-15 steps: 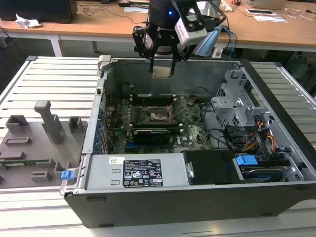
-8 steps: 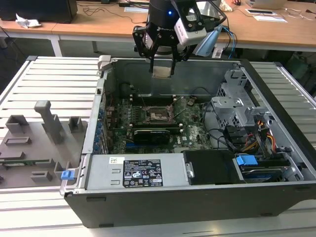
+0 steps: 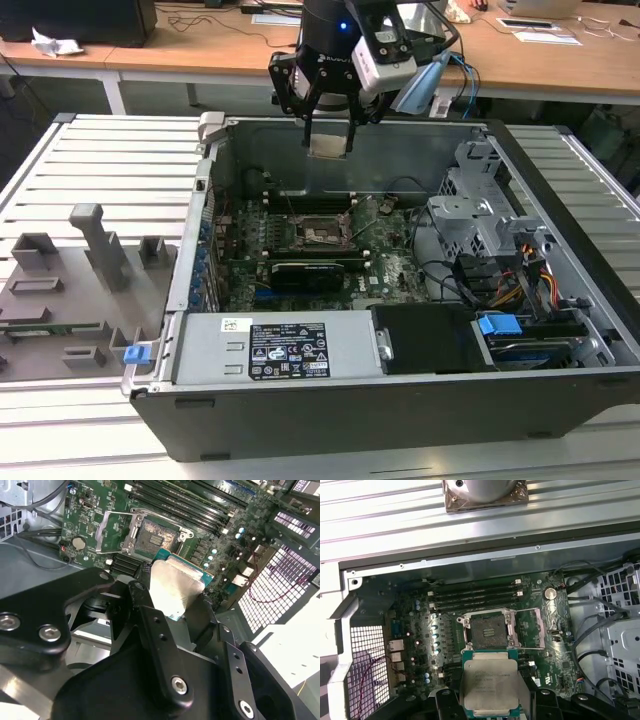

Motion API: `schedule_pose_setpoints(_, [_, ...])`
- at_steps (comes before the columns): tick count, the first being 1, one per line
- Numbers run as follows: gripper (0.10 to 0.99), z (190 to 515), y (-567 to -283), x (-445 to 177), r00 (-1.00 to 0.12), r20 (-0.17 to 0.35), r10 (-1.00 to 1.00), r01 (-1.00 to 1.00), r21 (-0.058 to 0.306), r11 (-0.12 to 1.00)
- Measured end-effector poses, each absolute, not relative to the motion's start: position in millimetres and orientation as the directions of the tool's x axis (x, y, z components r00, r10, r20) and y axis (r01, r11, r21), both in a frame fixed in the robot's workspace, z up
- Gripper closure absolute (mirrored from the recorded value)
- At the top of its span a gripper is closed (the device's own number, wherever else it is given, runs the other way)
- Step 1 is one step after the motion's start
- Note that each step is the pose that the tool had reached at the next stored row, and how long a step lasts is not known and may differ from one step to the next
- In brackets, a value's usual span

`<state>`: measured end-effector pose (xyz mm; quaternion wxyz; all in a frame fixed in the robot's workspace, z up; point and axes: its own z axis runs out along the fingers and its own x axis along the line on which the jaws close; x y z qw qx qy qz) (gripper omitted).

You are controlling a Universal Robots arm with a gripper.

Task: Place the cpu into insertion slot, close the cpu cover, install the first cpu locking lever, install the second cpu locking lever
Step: 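Place the cpu into insertion slot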

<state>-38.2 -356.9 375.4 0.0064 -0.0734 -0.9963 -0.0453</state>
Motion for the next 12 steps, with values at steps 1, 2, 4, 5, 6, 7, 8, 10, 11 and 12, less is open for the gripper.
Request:
schedule_pose_setpoints(1, [0.561, 375.4, -356.9, -38.2, -0.989, 0.019, 0.148, 0.149, 0.089, 0.985])
schedule_pose_setpoints(2, [0.561, 375.4, -356.9, -38.2, -0.989, 0.019, 0.150, 0.151, 0.089, 0.984])
schedule_pose_setpoints(4, [0.561, 375.4, -356.9, -38.2, -0.988, 0.019, 0.154, 0.155, 0.089, 0.984])
schedule_pose_setpoints(5, [0.561, 375.4, -356.9, -38.2, -0.987, 0.019, 0.157, 0.158, 0.089, 0.983])
schedule_pose_setpoints(6, [0.561, 375.4, -356.9, -38.2, -0.987, 0.019, 0.160, 0.161, 0.089, 0.983])
schedule_pose_setpoints(7, [0.561, 375.4, -356.9, -38.2, -0.987, 0.019, 0.162, 0.163, 0.089, 0.983])
schedule_pose_setpoints(8, [0.561, 375.4, -356.9, -38.2, -0.986, 0.019, 0.164, 0.165, 0.089, 0.982])
schedule_pose_setpoints(10, [0.561, 375.4, -356.9, -38.2, -0.985, 0.019, 0.170, 0.171, 0.089, 0.981])
schedule_pose_setpoints(11, [0.561, 375.4, -356.9, -38.2, -0.985, 0.019, 0.173, 0.174, 0.089, 0.981])
schedule_pose_setpoints(12, [0.561, 375.4, -356.9, -38.2, -0.984, 0.019, 0.175, 0.176, 0.089, 0.980])
